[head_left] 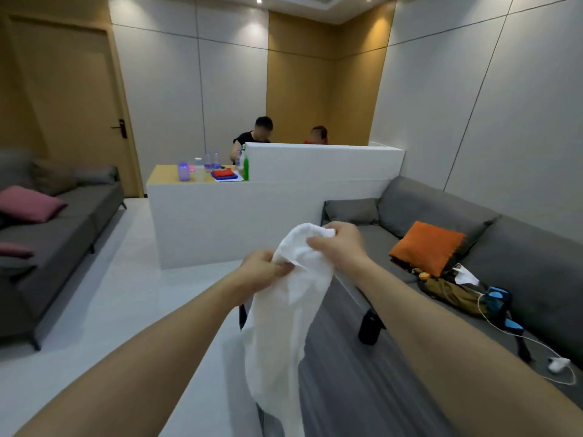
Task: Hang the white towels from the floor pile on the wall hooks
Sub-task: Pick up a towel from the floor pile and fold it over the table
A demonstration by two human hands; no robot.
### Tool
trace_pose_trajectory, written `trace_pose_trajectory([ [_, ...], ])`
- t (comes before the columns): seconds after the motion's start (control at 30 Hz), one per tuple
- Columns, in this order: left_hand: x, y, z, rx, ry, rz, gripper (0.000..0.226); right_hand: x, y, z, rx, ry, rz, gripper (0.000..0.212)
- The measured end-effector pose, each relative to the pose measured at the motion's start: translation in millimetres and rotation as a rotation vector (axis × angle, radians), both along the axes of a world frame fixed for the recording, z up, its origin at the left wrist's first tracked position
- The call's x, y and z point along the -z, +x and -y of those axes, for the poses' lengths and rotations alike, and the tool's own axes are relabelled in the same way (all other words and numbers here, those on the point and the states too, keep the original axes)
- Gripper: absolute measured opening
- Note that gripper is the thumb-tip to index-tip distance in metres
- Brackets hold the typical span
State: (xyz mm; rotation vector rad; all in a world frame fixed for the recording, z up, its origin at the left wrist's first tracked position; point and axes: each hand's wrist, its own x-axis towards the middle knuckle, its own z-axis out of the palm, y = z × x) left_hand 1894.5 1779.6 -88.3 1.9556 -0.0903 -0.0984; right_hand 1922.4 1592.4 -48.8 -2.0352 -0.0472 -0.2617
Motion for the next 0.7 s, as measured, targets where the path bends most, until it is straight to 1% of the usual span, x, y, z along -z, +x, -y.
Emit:
trace_pose_trajectory([
  [0.07,-9.7,-4.5,10.5,-0.058,0.043,-0.025,0.032,-1.7,-5.1,24.4,-0.059,-0.404,0.135,0.061],
  [0.1,-13.4,-5.4,17.0,-0.089,0.059,-0.033,0.037,-2.1,-8.7,32.8,-0.143,-0.522,0.22,0.076],
  [0.13,-15.9,-4.9,24.3,-0.118,0.053,-0.041,0.041,-2.0,-12.2,38.7,-0.246,-0.592,0.292,0.084],
  [0.17,-17.8,-3.0,32.0,-0.135,0.022,-0.051,0.045,-1.0,-15.7,42.4,-0.355,-0.622,0.347,0.085],
  [0.2,-19.6,-1.1,38.9,-0.137,-0.027,-0.068,0.049,1.8,-18.5,45.1,-0.442,-0.622,0.385,0.079],
  [0.23,-22.7,0.8,45.4,-0.124,-0.082,-0.089,0.052,5.4,-20.2,47.1,-0.49,-0.592,0.42,0.064],
  [0.27,-26.8,2.1,51.4,-0.096,-0.146,-0.117,0.055,8.2,-20.8,48.8,-0.495,-0.551,0.472,0.046],
  [0.3,-30.6,3.3,56.0,-0.049,-0.224,-0.158,0.059,9.6,-19.9,50.7,-0.467,-0.512,0.528,0.03],
  [0.33,-34.0,4.2,59.4,0.011,-0.306,-0.211,0.063,10.2,-16.3,52.2,-0.422,-0.475,0.564,0.02],
  [0.37,-36.9,5.5,61.7,0.077,-0.354,-0.263,0.07,8.7,-11.1,52.4,-0.369,-0.438,0.563,0.016],
  [0.4,-39.1,7.9,63.1,0.145,-0.364,-0.304,0.076,5.4,-3.9,51.6,-0.312,-0.411,0.545,0.014],
  [0.47,-41.3,14.7,65.0,0.256,-0.308,-0.331,0.079,-4.4,16.2,49.0,-0.213,-0.38,0.508,0.01],
  [0.53,-39.3,25.1,70.5,0.278,-0.194,-0.265,0.072,-11.3,39.4,44.5,-0.168,-0.415,0.457,0.01],
  [0.6,-32.4,43.9,79.6,0.194,-0.058,-0.162,0.068,-11.9,63.5,38.2,-0.163,-0.441,0.402,0.013],
  [0.63,-27.1,57.1,83.6,0.124,-0.01,-0.115,0.064,-11.5,76.5,35.0,-0.157,-0.421,0.383,0.015],
  [0.7,-14.7,87.7,82.7,-0.065,0.097,-0.028,0.048,-12.0,106.4,28.2,-0.13,-0.381,0.356,0.019],
])
